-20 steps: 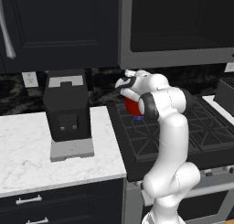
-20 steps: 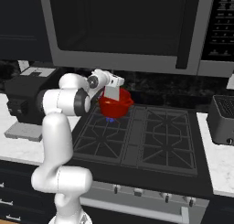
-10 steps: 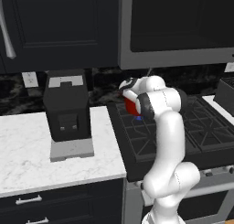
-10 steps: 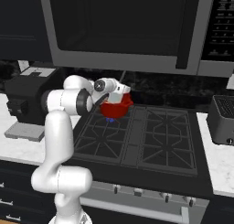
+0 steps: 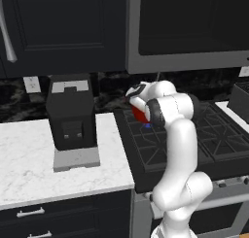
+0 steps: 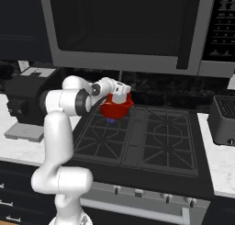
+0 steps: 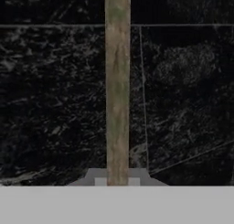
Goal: Put the squash and garlic in the pot. Retrieve the spatula and lightly stir the vegetables in the pot.
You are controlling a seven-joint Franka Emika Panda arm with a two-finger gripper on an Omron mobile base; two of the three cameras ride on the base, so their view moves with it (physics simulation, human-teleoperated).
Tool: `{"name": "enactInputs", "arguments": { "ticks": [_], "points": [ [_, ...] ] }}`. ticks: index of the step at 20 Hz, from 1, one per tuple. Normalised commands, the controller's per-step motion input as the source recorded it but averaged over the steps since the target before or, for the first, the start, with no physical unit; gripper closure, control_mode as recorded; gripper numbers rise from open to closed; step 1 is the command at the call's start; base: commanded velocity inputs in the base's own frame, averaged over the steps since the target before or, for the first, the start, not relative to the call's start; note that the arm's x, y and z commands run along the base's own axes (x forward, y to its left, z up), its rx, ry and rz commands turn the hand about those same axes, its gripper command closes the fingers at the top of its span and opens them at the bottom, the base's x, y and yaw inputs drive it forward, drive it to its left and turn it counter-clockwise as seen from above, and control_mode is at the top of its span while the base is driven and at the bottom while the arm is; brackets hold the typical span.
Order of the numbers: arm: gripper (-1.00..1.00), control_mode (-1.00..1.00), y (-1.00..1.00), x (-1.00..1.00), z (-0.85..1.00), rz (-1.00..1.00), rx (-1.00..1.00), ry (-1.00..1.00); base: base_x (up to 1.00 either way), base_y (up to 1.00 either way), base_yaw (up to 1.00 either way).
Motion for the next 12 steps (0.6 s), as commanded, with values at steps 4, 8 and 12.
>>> {"name": "enactInputs", "arguments": {
  "ticks": [4,8,12],
  "points": [
    [1.00,-1.00,0.00,0.00,-0.52,-0.01,-0.02,-0.01,0.00,0.00,0.00],
    [1.00,-1.00,0.10,-0.07,-1.00,0.00,0.00,0.00,0.00,0.00,0.00],
    [1.00,-1.00,0.36,-0.03,-0.55,0.03,0.04,0.01,0.00,0.00,0.00]
  ]
}}
